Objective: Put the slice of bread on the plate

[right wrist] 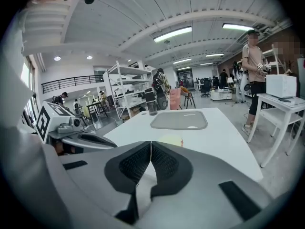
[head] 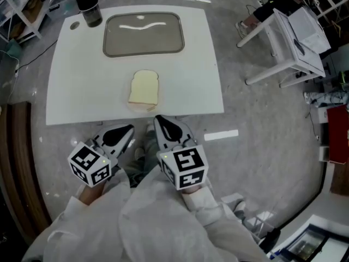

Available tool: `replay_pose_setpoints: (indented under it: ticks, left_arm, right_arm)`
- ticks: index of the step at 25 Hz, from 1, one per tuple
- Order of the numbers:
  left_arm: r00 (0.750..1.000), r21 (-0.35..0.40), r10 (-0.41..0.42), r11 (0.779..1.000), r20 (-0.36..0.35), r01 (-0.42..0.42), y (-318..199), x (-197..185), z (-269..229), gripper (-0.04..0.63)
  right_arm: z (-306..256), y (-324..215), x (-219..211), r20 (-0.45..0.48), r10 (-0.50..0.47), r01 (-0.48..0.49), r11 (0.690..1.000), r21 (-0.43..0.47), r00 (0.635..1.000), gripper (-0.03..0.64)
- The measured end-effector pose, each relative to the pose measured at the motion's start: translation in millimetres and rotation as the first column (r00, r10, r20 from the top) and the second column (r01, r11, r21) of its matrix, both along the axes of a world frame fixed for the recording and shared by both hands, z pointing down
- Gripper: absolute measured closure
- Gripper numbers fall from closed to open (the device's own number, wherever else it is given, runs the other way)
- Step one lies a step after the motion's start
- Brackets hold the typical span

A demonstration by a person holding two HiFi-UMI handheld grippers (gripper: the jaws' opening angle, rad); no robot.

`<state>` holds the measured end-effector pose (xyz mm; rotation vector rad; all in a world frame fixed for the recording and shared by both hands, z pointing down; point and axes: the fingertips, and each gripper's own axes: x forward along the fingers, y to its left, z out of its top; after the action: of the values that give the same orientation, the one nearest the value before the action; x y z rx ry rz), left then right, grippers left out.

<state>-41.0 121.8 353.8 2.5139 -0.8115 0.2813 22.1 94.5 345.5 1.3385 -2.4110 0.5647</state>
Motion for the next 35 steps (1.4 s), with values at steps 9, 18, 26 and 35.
replay_pose_setpoints:
  ticks: [9, 18, 26, 35]
  left_arm:
    - [1.000, -0.030, -0.028, 0.999, 0.013, 0.028, -49.4, 15.1, 7.2, 0.586]
    - [0.995, -0.064, -0.100, 0.993, 0.021, 0.101, -86.9, 17.7, 23.0, 0.586]
    - [0.987, -0.113, -0.158, 0.981, 0.036, 0.161, -103.2, 19.0, 36.5, 0.586]
    - [0.981, -0.112, -0.167, 0.978, 0.094, 0.177, -113.2, 23.0, 48.1, 0.586]
  right_arm:
    - [11.1, -52.4, 10.0, -0.020, -0.076, 0.075, 0.996, -0.046, 0.997, 0.601]
    - [33.9, -88.7, 19.3, -0.027, -0.140, 0.137, 0.986, -0.091, 0.990, 0.601]
    - [45.8, -113.0, 27.3, -0.013, -0.176, 0.173, 0.976, -0.129, 0.984, 0.601]
    - [61.8, -117.3, 33.8, -0.003, -0.197, 0.194, 0.965, -0.176, 0.980, 0.601]
